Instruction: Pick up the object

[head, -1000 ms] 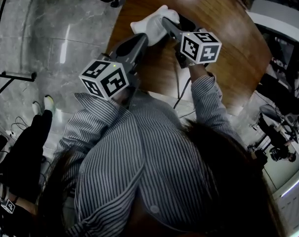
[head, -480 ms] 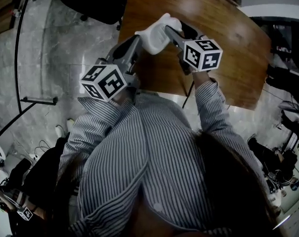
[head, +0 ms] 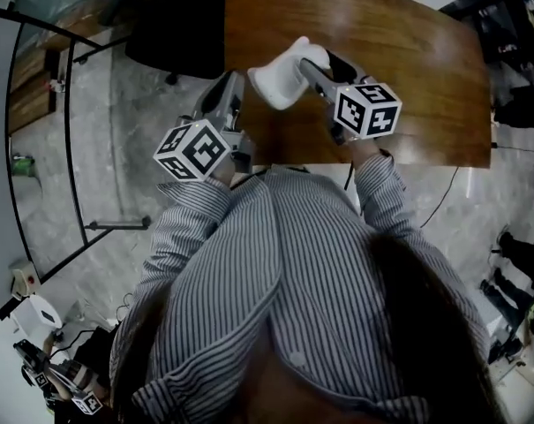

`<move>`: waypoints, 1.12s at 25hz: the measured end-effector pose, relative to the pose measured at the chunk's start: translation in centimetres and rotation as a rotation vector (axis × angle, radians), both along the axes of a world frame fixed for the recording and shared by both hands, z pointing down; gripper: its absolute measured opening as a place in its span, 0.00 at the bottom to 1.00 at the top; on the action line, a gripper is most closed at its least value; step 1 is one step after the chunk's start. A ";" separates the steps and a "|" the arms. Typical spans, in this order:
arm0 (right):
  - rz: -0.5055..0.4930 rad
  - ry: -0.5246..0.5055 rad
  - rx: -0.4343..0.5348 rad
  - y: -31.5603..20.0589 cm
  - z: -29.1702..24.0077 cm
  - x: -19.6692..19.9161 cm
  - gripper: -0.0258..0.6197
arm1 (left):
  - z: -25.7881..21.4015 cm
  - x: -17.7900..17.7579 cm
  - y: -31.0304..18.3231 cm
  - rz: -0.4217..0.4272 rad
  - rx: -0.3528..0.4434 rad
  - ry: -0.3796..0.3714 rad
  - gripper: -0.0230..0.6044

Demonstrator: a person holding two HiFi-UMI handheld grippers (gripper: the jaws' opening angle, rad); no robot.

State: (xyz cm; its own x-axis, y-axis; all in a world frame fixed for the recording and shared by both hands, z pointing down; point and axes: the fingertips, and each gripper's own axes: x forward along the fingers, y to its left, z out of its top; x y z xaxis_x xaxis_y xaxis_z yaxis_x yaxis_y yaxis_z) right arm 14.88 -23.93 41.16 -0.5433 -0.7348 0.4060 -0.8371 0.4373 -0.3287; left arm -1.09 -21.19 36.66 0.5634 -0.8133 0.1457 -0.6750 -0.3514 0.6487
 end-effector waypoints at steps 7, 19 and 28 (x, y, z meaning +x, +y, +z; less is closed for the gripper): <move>0.043 -0.071 0.074 2.2 -2.6 -0.3 0.40 | -0.5 0.7 0.1 0.024 0.001 -0.015 0.04; 0.053 -0.065 0.071 2.8 -3.3 0.5 0.40 | -1.5 0.8 0.2 0.008 -0.007 -0.023 0.04; 0.058 -0.031 0.076 3.8 -2.9 0.0 0.40 | -1.0 0.4 1.2 0.012 -0.003 -0.010 0.04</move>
State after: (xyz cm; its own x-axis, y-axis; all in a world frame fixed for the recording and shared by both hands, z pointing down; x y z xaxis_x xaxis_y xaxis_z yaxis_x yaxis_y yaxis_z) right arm 14.87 -20.15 38.26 -0.5105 -0.7934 0.3315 -0.8516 0.4130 -0.3228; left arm -0.70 -20.01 35.67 0.5714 -0.8061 0.1541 -0.6775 -0.3574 0.6428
